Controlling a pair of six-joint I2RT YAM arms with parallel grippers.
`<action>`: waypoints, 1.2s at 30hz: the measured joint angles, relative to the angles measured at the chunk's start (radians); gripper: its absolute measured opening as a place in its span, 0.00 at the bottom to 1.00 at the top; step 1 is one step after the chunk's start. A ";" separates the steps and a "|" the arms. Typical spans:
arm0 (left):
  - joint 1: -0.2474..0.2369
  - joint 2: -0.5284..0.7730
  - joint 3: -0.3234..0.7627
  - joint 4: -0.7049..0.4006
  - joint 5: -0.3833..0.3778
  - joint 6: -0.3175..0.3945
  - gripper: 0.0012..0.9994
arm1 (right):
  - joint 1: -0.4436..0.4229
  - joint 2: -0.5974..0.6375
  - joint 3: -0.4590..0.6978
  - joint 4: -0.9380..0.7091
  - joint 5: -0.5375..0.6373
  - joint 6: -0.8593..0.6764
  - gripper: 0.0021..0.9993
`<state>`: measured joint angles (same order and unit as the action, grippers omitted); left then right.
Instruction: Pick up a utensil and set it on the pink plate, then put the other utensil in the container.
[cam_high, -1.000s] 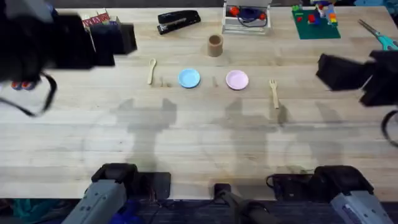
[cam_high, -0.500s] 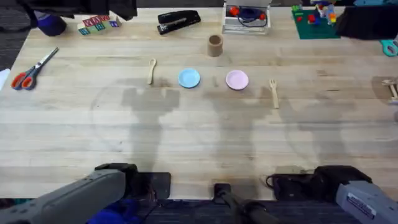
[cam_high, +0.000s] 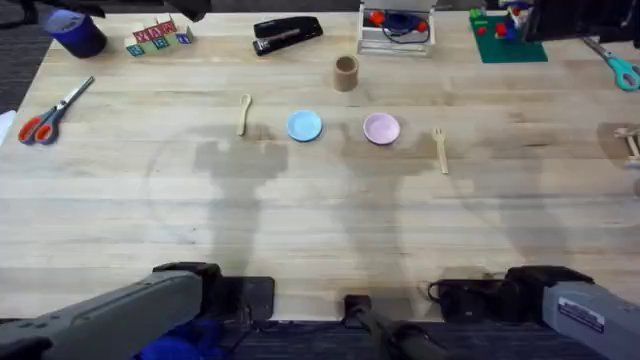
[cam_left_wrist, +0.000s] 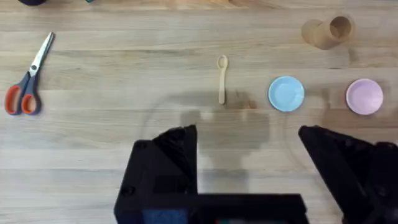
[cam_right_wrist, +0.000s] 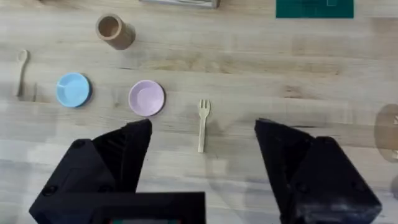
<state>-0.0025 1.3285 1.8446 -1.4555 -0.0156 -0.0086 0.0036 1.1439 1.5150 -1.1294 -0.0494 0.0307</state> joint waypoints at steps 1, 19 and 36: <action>0.000 0.000 0.000 0.000 -0.003 0.000 0.99 | 0.000 0.000 0.000 0.000 0.000 0.000 1.00; 0.000 0.069 -0.152 0.013 -0.008 -0.041 1.00 | 0.000 -0.001 0.005 -0.003 0.000 0.000 1.00; -0.001 0.173 -0.533 0.334 -0.008 -0.093 1.00 | 0.000 -0.001 0.005 -0.004 0.000 0.000 1.00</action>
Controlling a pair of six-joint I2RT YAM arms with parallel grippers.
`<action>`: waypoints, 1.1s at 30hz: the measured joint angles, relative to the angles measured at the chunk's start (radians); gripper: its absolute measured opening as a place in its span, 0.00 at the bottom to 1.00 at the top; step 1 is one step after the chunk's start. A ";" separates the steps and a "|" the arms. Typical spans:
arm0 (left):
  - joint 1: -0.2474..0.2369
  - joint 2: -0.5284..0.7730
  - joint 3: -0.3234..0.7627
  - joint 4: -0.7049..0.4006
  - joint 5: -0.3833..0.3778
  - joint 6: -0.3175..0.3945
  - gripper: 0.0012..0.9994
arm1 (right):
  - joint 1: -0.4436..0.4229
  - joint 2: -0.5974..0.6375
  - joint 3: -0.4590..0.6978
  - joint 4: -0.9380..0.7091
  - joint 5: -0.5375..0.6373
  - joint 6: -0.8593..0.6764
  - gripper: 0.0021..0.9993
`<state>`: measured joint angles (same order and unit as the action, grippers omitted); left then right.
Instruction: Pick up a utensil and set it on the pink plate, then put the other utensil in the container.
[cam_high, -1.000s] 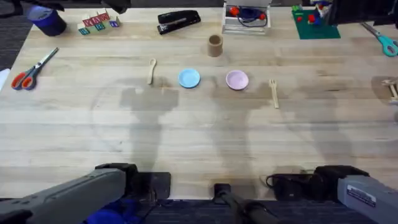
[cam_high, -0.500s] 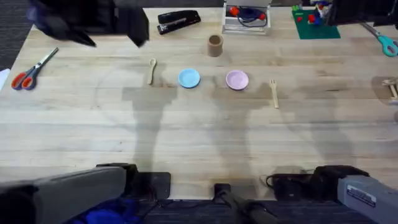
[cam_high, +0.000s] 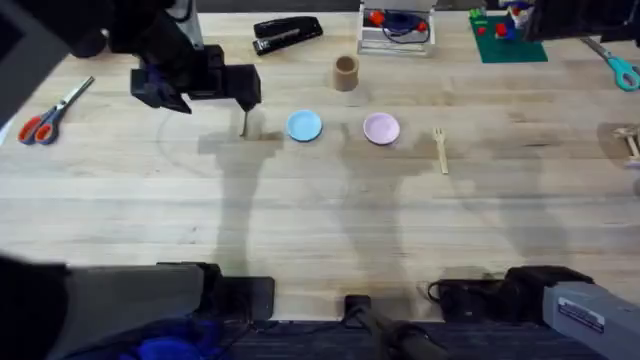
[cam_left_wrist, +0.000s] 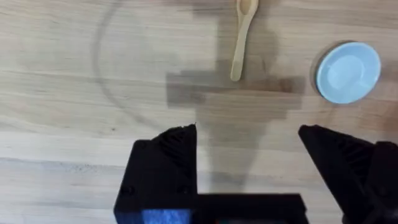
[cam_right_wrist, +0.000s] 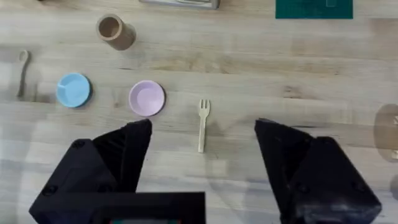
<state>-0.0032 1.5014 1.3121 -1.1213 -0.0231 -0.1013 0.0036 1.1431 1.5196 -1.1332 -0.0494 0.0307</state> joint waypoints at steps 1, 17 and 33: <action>0.000 0.017 -0.002 0.010 0.000 0.000 1.00 | 0.000 0.000 0.000 0.000 0.000 0.000 1.00; -0.019 0.253 -0.003 0.198 0.000 0.046 1.00 | 0.000 0.000 0.000 0.000 0.000 0.000 1.00; -0.019 0.347 -0.003 0.310 0.000 0.086 0.99 | 0.000 0.000 0.000 0.000 0.000 0.000 1.00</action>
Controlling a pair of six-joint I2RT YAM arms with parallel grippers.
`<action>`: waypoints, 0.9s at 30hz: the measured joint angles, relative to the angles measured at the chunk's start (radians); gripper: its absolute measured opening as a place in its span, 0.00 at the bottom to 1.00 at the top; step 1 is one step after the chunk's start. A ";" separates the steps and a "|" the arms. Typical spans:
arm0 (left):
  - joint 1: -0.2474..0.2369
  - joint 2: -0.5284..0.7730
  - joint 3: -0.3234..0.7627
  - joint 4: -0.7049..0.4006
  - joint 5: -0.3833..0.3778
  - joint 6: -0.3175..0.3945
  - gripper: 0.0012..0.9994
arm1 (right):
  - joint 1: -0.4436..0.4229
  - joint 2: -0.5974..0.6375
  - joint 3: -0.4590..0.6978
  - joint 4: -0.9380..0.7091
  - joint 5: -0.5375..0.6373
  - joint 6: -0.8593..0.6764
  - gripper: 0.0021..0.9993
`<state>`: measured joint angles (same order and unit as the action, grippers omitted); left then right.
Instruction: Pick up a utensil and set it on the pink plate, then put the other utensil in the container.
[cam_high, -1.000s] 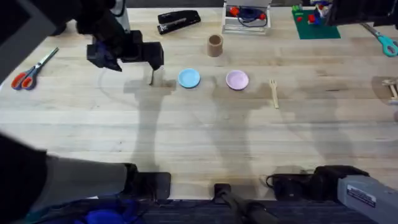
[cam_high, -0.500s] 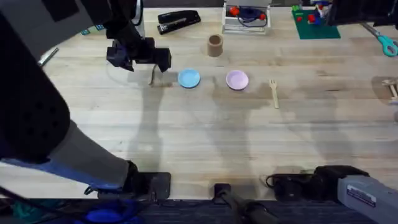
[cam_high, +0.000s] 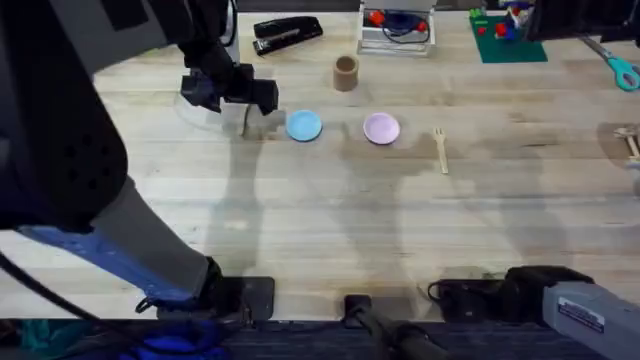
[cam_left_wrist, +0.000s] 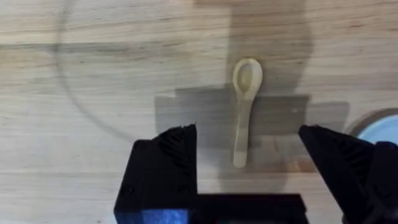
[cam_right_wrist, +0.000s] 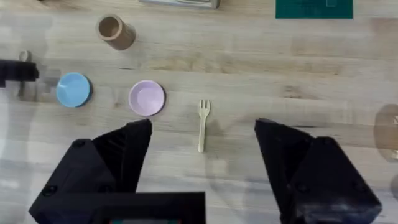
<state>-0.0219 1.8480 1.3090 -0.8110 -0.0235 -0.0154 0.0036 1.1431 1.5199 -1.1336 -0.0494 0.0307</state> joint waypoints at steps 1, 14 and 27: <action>0.000 0.039 0.000 0.030 0.000 0.001 0.99 | 0.000 0.000 0.000 0.000 0.000 0.000 1.00; 0.000 0.045 0.000 0.026 0.002 0.001 0.99 | 0.000 0.000 0.000 -0.001 0.000 0.000 1.00; 0.000 0.045 0.000 0.031 0.002 0.001 0.99 | 0.000 0.000 0.000 -0.001 0.000 0.000 1.00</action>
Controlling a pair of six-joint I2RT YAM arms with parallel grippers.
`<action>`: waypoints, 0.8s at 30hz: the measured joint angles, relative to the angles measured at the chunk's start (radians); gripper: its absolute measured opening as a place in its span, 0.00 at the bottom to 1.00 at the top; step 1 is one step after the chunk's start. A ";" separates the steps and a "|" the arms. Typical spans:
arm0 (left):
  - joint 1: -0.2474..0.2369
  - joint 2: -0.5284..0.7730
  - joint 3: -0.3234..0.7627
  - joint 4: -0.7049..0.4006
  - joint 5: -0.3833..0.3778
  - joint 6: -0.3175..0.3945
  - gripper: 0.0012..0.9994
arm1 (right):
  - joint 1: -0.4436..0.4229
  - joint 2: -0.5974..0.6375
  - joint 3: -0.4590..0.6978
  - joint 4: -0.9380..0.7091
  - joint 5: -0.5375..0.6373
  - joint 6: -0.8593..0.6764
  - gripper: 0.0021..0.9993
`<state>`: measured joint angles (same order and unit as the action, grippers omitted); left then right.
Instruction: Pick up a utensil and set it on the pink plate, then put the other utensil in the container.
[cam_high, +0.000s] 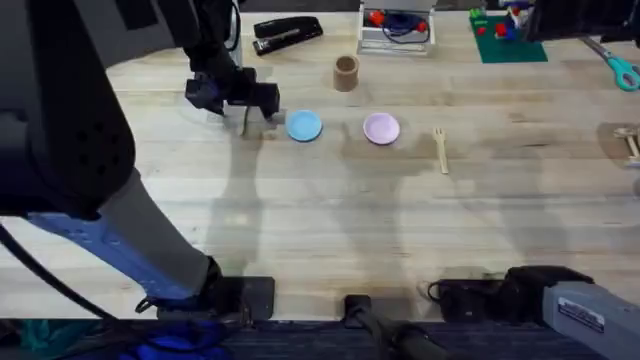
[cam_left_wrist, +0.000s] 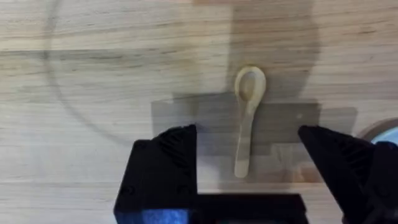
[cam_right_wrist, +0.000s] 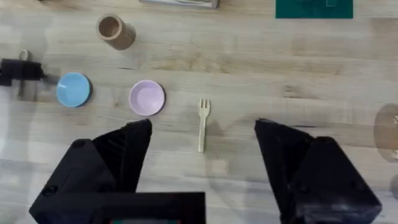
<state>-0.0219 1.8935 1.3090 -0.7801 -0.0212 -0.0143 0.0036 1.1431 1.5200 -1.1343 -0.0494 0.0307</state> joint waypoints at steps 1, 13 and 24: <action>0.000 0.000 0.000 0.000 0.001 0.000 0.99 | 0.000 0.000 0.000 0.000 0.000 0.000 1.00; 0.010 0.015 0.004 0.004 0.032 0.007 0.99 | 0.000 0.000 0.000 0.000 0.000 0.000 1.00; -0.004 0.026 0.021 0.006 0.061 0.009 0.08 | 0.000 0.000 0.000 0.000 0.000 0.000 1.00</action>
<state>-0.0260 1.9198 1.3296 -0.7738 0.0403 -0.0050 0.0036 1.1431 1.5200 -1.1343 -0.0494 0.0307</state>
